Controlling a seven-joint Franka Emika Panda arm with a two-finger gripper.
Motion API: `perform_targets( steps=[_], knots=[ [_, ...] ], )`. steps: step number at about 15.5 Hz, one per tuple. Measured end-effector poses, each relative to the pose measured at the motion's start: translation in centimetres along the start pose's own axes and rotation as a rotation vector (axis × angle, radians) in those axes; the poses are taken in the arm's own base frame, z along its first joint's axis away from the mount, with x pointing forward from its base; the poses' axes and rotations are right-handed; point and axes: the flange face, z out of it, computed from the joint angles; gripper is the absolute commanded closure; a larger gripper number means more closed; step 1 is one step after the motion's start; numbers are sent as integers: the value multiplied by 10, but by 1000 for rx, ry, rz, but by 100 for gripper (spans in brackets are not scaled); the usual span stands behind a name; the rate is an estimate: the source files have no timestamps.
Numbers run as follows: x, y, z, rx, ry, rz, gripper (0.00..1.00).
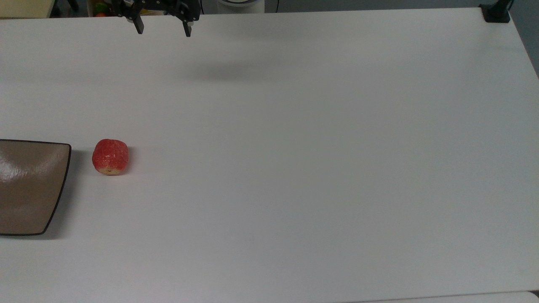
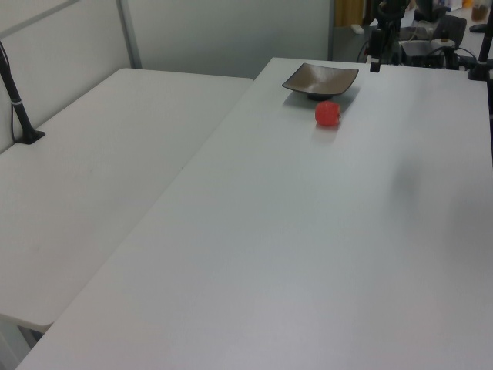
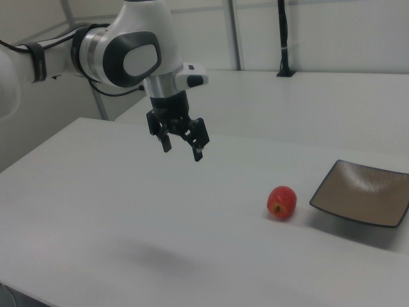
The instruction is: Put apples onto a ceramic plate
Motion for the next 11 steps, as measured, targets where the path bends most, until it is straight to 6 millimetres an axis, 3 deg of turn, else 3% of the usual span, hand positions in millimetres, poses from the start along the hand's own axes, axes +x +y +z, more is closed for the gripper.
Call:
perform_targets(
  steps=[11],
  knots=[
    [1,0,3,-1,2,-12,0]
  ],
)
